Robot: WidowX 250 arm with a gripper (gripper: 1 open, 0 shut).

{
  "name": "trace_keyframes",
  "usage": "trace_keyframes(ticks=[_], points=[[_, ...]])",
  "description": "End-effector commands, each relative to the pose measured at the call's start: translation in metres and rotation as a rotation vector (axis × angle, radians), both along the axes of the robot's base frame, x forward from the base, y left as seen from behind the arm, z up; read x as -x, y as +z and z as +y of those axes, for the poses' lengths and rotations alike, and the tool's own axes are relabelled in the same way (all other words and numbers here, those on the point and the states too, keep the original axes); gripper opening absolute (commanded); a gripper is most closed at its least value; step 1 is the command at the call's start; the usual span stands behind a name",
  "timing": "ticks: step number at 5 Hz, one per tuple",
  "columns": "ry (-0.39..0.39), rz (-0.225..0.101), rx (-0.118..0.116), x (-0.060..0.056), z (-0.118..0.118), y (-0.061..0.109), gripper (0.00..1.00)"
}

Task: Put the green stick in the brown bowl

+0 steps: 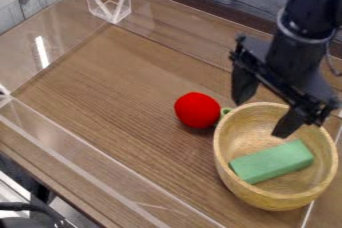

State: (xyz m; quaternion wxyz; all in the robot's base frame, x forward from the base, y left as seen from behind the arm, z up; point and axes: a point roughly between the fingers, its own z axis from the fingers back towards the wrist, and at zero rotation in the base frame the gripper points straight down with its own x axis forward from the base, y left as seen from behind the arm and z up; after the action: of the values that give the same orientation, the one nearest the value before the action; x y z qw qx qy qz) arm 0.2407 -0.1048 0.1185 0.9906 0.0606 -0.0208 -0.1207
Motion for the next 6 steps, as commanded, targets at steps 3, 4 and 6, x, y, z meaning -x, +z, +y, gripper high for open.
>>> trace_keyframes(ticks=[3, 4, 6], points=[[0.208, -0.117, 0.016, -0.031, 0.019, 0.016, 1.00], [0.265, -0.179, 0.015, -0.043, 0.061, 0.026, 1.00], [0.207, -0.240, 0.036, -0.068, 0.102, 0.021, 1.00]])
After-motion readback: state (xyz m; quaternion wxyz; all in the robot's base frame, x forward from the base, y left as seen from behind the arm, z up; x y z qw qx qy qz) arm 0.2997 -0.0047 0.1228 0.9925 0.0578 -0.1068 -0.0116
